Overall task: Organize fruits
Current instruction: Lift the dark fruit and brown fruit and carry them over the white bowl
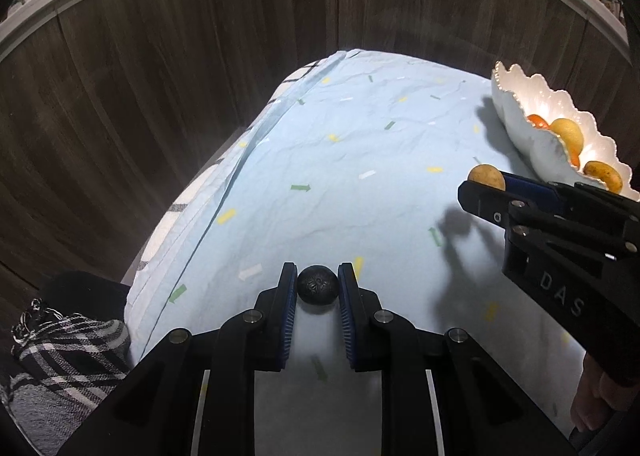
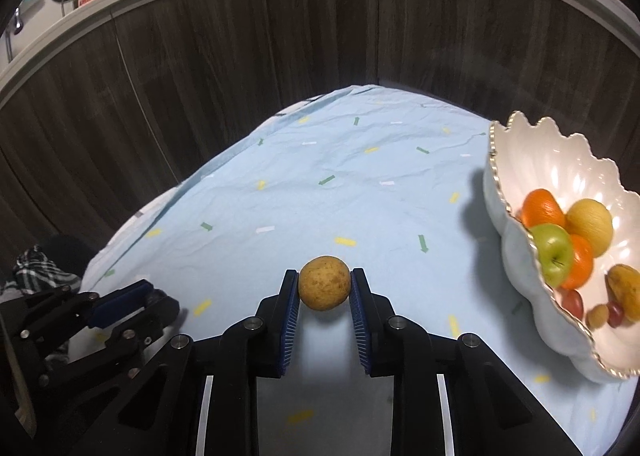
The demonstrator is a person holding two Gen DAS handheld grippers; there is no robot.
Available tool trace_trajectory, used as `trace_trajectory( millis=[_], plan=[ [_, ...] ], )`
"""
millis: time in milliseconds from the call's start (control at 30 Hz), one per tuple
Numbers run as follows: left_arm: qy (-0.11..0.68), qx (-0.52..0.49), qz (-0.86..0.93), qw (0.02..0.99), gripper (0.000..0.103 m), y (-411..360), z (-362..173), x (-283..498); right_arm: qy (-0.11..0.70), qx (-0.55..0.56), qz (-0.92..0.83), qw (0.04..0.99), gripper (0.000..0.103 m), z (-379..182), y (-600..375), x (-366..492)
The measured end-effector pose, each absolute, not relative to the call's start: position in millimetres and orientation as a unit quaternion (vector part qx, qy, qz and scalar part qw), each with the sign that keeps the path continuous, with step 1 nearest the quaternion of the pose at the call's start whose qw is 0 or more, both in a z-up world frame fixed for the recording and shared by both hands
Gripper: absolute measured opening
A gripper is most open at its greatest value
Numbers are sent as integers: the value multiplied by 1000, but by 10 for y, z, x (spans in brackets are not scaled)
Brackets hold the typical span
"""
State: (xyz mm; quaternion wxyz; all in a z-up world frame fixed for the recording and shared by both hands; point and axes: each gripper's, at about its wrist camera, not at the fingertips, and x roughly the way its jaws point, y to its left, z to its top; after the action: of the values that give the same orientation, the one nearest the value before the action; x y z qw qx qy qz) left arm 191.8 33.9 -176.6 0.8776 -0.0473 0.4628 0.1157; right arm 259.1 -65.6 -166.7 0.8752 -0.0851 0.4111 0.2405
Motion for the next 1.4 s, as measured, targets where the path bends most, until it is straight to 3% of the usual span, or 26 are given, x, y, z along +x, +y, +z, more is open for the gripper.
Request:
trace_trajectory(
  millis=[767, 1400],
  plan=[
    [428, -19, 56, 902, 21, -97, -1299, 1843, 369, -16, 145, 918, 26, -1185, -1279, 2010],
    [399, 18, -25, 916, 21, -786, -914, 2248, 326, 27, 50, 944, 26, -798, -2058, 1988]
  ],
)
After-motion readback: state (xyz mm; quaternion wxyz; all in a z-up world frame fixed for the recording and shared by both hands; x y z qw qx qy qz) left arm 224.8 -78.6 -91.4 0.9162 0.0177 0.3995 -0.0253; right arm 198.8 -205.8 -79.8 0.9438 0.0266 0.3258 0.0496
